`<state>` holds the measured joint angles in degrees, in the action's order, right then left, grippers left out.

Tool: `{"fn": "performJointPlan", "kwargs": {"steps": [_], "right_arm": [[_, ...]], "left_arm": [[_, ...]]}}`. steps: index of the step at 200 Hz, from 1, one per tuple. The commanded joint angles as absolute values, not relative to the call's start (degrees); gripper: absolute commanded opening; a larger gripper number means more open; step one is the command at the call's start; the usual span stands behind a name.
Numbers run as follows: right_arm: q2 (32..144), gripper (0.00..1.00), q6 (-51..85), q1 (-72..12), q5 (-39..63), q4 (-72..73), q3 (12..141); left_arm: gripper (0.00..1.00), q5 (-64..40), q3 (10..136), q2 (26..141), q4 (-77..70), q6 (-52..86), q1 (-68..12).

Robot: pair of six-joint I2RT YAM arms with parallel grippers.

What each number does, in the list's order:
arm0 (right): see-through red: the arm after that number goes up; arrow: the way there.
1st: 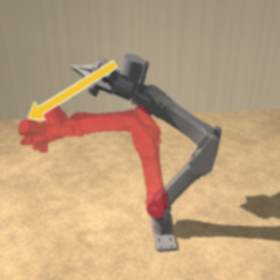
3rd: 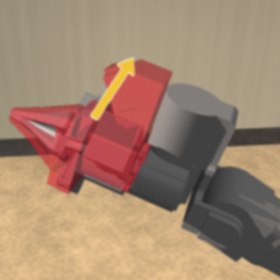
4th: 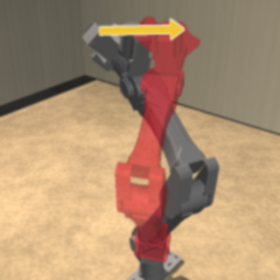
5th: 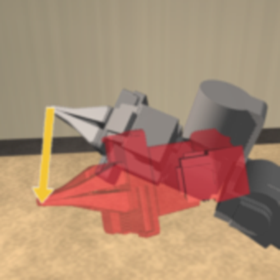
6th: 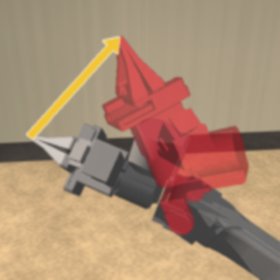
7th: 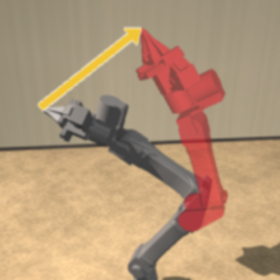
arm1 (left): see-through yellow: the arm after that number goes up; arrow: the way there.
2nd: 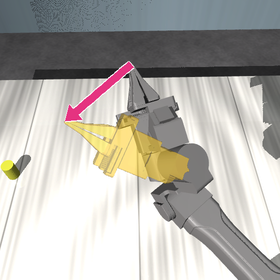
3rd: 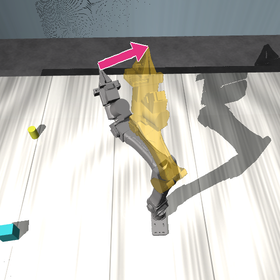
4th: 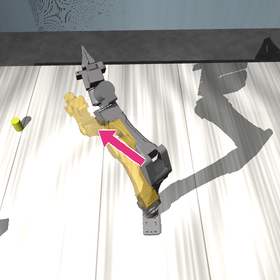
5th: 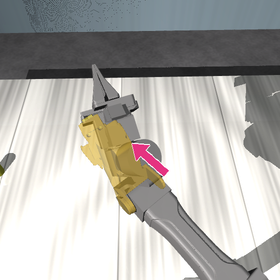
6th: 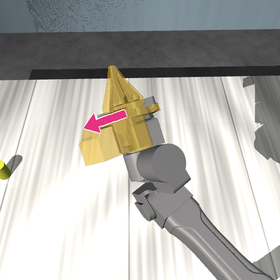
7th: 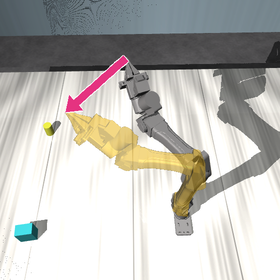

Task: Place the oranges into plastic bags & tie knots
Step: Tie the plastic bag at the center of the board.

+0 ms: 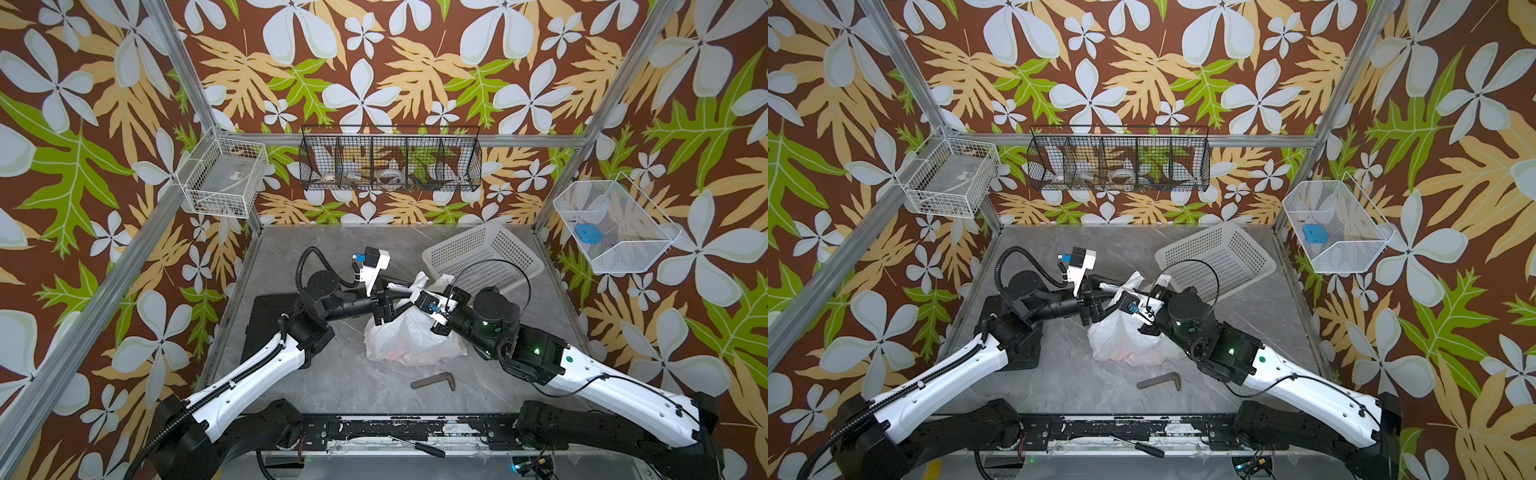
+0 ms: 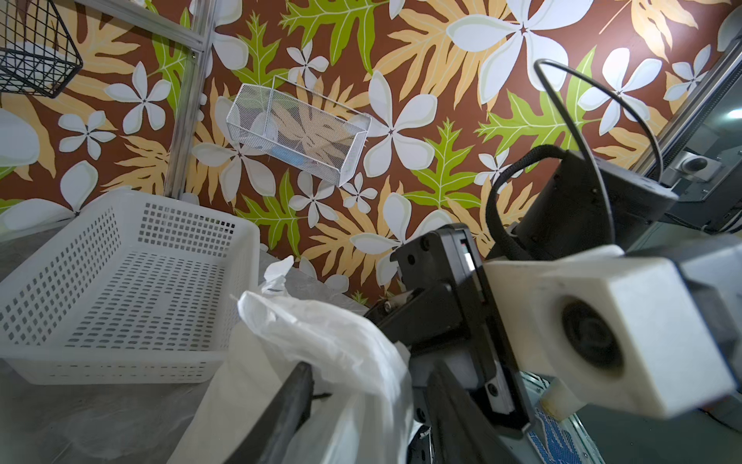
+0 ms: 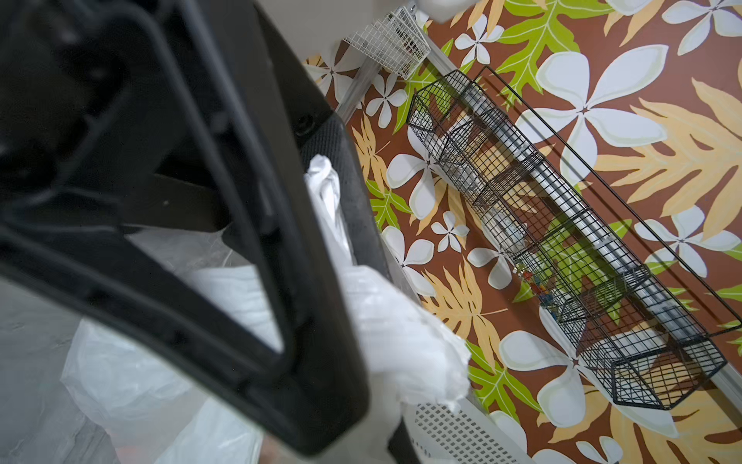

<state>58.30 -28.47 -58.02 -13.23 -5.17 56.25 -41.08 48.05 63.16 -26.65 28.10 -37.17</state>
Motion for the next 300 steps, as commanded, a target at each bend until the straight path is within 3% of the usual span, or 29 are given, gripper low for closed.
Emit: {"fn": "performJointPlan", "kwargs": {"steps": [1, 18, 28, 40, 57, 73, 132, 167, 228, 274, 286, 300], "right_arm": [[58.71, 0.0, -27.25, -57.97, -13.15, -3.43, 56.5], [58.58, 0.0, -26.92, -58.01, -14.27, -3.49, 56.6], [58.07, 0.01, -26.59, -58.01, -14.53, -3.74, 56.54], [56.98, 0.14, -26.09, -58.01, -15.05, -4.59, 56.36], [54.2, 0.45, -24.88, -58.01, -15.28, -5.99, 55.65], [50.08, 0.57, -23.32, -58.01, -14.03, -6.91, 53.98], [39.42, 0.67, -15.34, -57.31, -5.76, -10.1, 48.91], [42.95, 0.74, -10.91, -48.54, 11.03, -11.4, 50.78], [54.19, 0.78, -15.29, -39.84, 38.92, -13.05, 57.59], [61.51, 0.7, -18.37, -39.28, 44.46, -15.06, 60.23], [62.78, 0.62, -18.01, -39.29, 44.8, -14.25, 60.59], [63.86, 0.39, -17.8, -39.28, 44.3, -14.61, 62.35]], "left_arm": [[0.2, -42.8, 48.78, 63.61, -29.36, 28.56, -37.19], [0.0, -43.22, 48.73, 63.42, -28.13, 28.01, -37.18], [0.0, -43.17, 48.86, 62.97, -26.22, 26.37, -37.17], [0.0, -42.37, 48.93, 61.98, -24.1, 23.84, -37.18], [0.0, -41.11, 48.71, 60.32, -22.73, 20.55, -37.18], [0.0, -40.09, 48.69, 59.05, -22.09, 17.58, -37.18], [0.0, -43.32, 46.81, 56.21, -23.07, 6.36, -37.09], [0.0, -46.21, 46.72, 54.93, -21.96, 0.64, -35.48], [0.0, -51.8, 48.38, 54.21, -16.27, -15.52, -33.15], [0.0, -61.56, 57.36, 58.69, -3.6, -26.46, -30.59], [0.0, -62.39, 59.58, 59.69, -0.15, -29.61, -30.53], [0.0, -62.09, 62.52, 61.14, 3.66, -32.6, -30.18]]}}
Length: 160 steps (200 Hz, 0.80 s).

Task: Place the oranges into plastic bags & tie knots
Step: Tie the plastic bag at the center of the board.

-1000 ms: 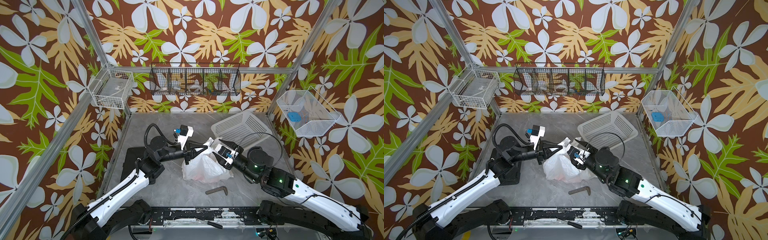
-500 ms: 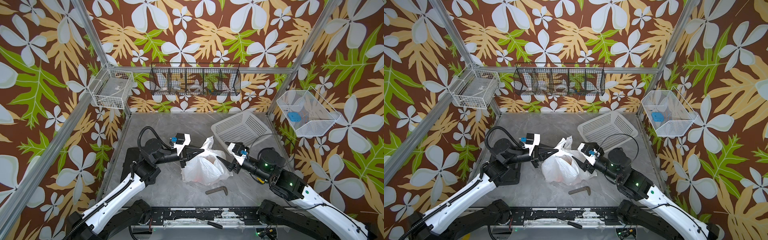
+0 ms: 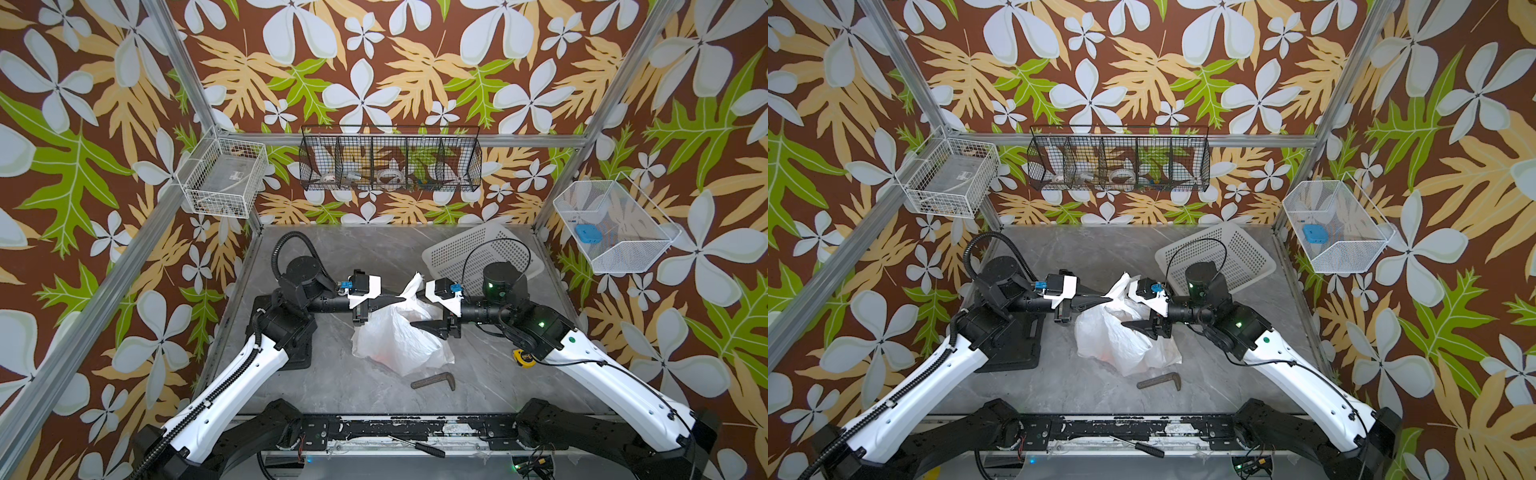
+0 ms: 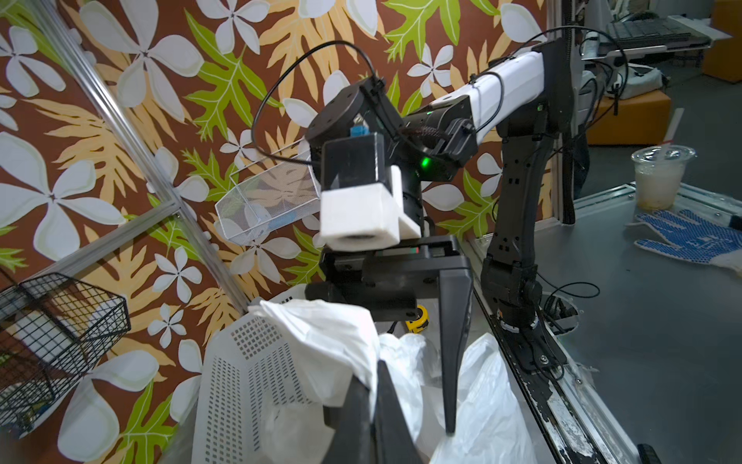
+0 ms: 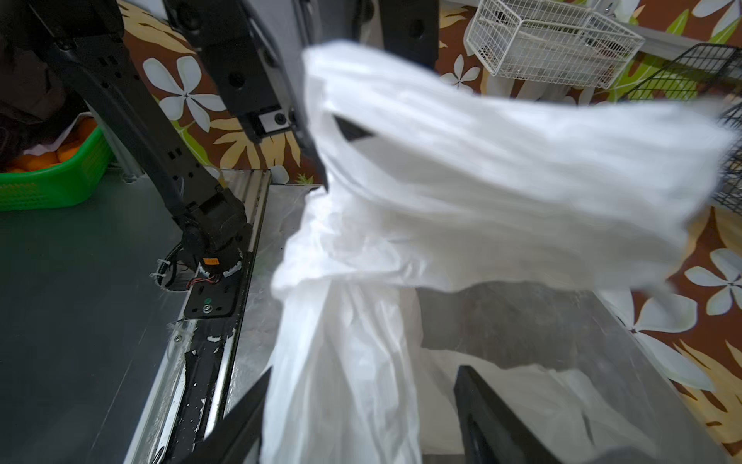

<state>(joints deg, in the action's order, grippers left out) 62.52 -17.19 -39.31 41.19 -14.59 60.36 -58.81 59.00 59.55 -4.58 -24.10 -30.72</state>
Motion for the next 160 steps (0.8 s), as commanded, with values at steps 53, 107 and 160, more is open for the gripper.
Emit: {"fn": "performJointPlan", "kwargs": {"steps": [53, 107, 160], "right_arm": [[55.71, 0.0, -10.25, -39.36, 13.91, -13.69, 60.28], [52.53, 0.0, -8.93, -43.59, 9.31, -23.69, 61.34], [51.27, 0.02, -11.84, -46.41, 14.75, -21.8, 53.39]], "left_arm": [[0.0, -57.58, 68.2, 64.05, 7.06, -34.47, -28.74], [0.0, -52.74, 67.97, 65.91, 4.0, -31.57, -28.75], [0.0, -46.79, 60.22, 64.34, -1.21, -36.66, -30.32]]}}
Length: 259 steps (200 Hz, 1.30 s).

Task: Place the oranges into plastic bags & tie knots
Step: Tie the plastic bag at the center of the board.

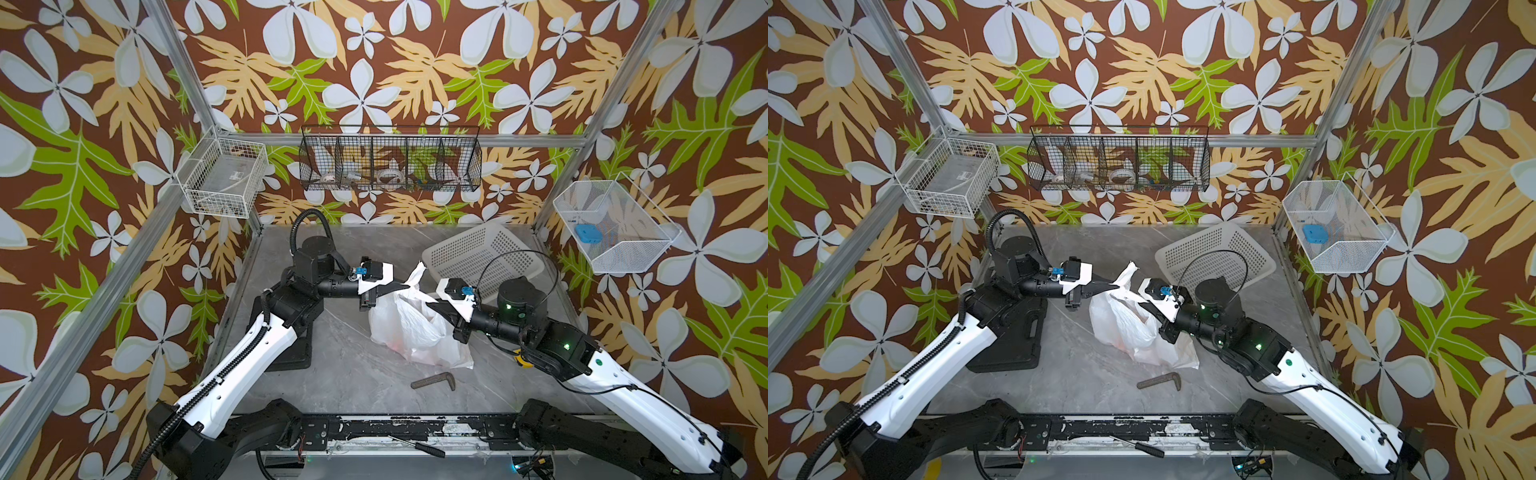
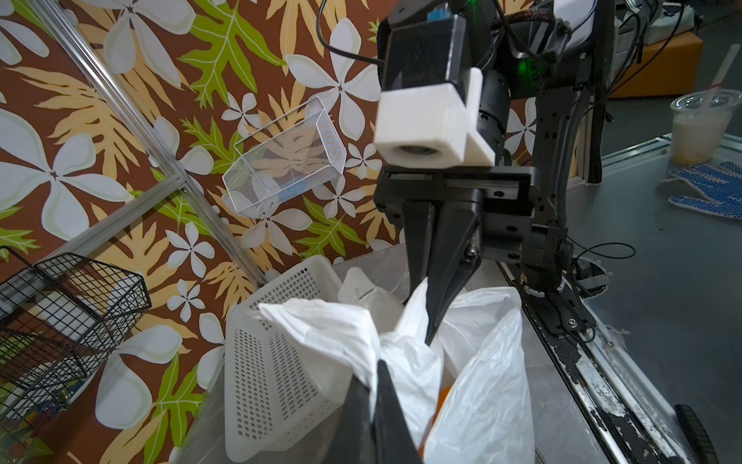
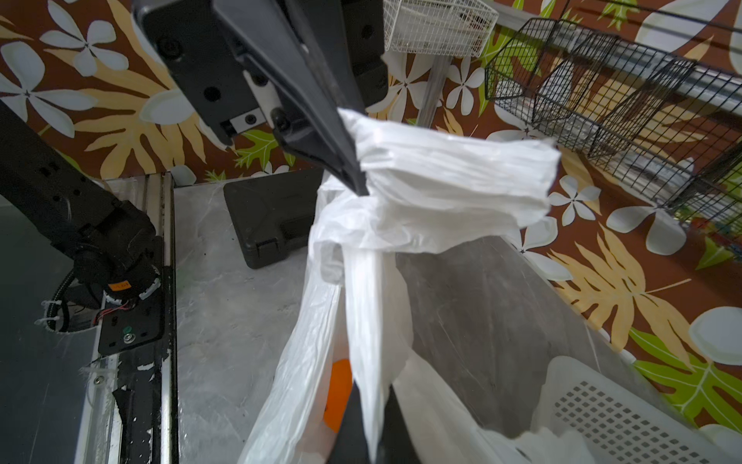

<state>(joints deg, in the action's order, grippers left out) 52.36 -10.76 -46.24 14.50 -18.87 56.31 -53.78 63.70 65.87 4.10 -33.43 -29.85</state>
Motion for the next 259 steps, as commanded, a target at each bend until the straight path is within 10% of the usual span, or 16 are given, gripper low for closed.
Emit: {"fn": "performJointPlan", "kwargs": {"steps": [1, 53, 184, 193, 259], "right_arm": [[51.26, 0.02, -11.9, -46.41, 14.85, -21.67, 53.2], [44.75, 0.55, -17.07, -46.42, 9.71, -19.45, 52.4], [54.33, 0.71, -47.8, -62.23, -20.48, -0.1, 54.94], [54.77, 0.9, -49.6, -62.19, -21.69, -0.45, 54.93], [59.58, 0.9, -59.72, -64.08, -29.31, -2.05, 57.5]], "left_arm": [[0.0, -46.73, 59.95, 64.29, -1.31, -36.79, -30.32], [0.0, -47.95, 55.97, 62.36, -3.51, -39.73, -30.41], [0.0, -50.97, 58.38, 63.98, -2.59, -32.87, -30.41], [0.0, -51.34, 58.46, 64.07, -1.98, -33.15, -30.41], [0.0, -53.02, 60.55, 64.86, 1.56, -33.66, -30.41]]}}
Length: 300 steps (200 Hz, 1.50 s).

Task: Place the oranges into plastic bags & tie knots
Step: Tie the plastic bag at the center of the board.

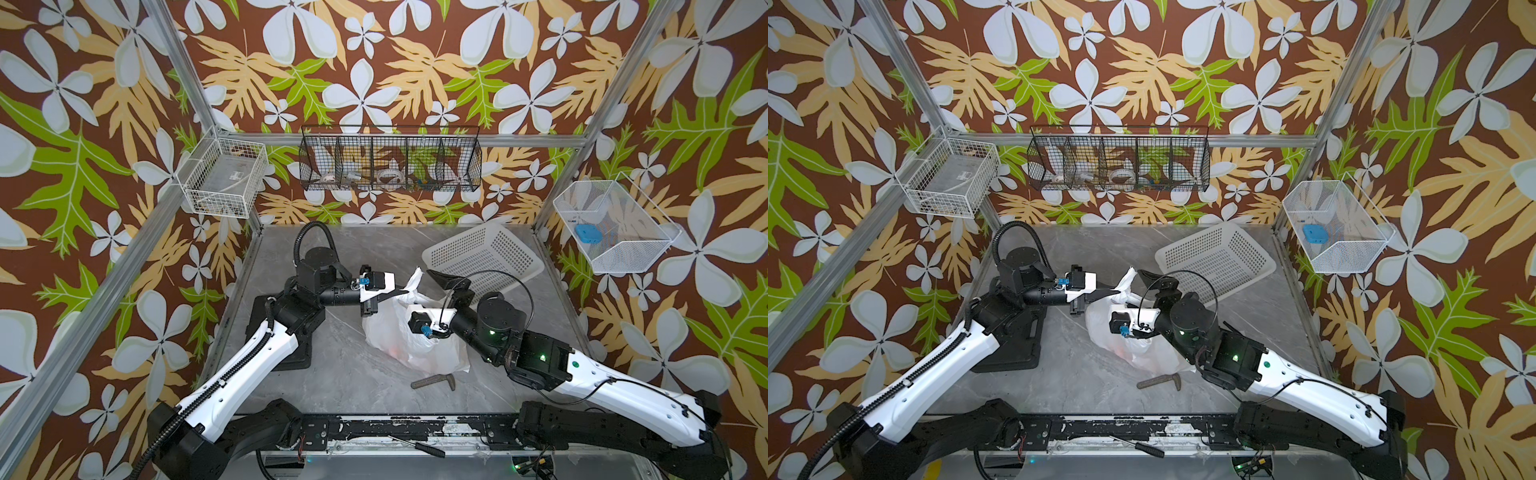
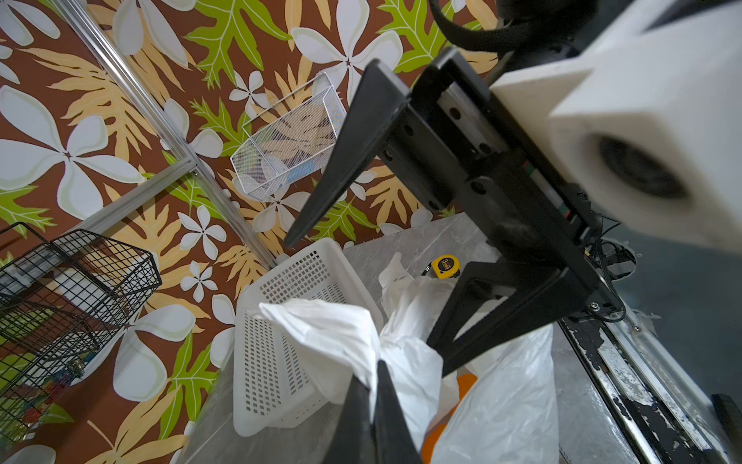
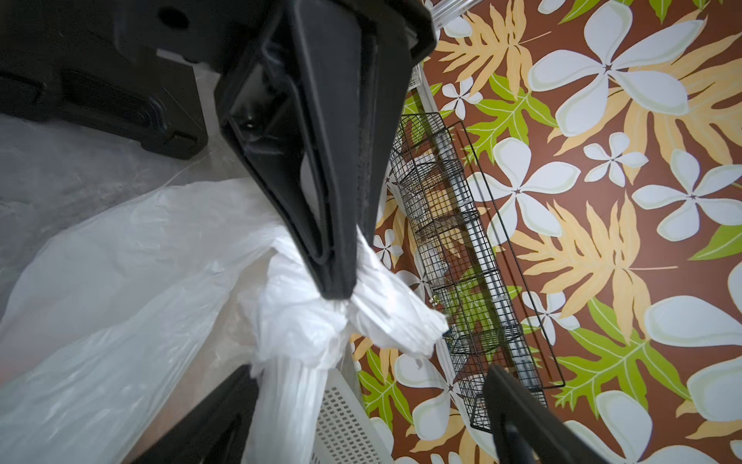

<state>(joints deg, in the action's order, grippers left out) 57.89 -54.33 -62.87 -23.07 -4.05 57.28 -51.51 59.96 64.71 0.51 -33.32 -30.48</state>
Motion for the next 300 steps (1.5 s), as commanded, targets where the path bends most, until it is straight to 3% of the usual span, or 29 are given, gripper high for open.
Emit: {"fn": "performJointPlan", "kwargs": {"steps": [1, 67, 146, 174, 218, 260, 300], "right_arm": [[59.67, 0.89, -59.92, -64.16, -29.6, -1.9, 57.45], [60.74, 0.75, -70.4, -68.66, -36.65, 14.05, 51.03], [62.97, 0.64, -70.34, -68.81, -35.65, 11.86, 52.29], [63.76, 0.56, -69.88, -68.82, -35.33, 11.49, 52.72], [64.34, 0.35, -65.7, -68.79, -34.29, 8.21, 54.47], [64.21, 0.29, -60.29, -68.82, -32.5, 4.46, 55.33], [63.13, 0.1, -55.6, -68.7, -31.48, 4.48, 55.17]], "left_arm": [[0.0, -53.05, 60.6, 64.86, 1.61, -33.66, -30.41], [0.0, -54.01, 61.75, 65.32, 4.34, -34.62, -30.41], [0.0, -55.1, 62.58, 65.65, 6.14, -35.32, -30.41], [0.0, -55.45, 62.76, 65.67, 6.92, -35.75, -30.41], [0.0, -55.64, 63.18, 65.56, 8.23, -36.51, -30.41], [0.0, -56.28, 63.2, 65.61, 8.35, -36.56, -30.41], [0.0, -57.19, 62.7, 65.05, 7.8, -36.43, -30.41]]}}
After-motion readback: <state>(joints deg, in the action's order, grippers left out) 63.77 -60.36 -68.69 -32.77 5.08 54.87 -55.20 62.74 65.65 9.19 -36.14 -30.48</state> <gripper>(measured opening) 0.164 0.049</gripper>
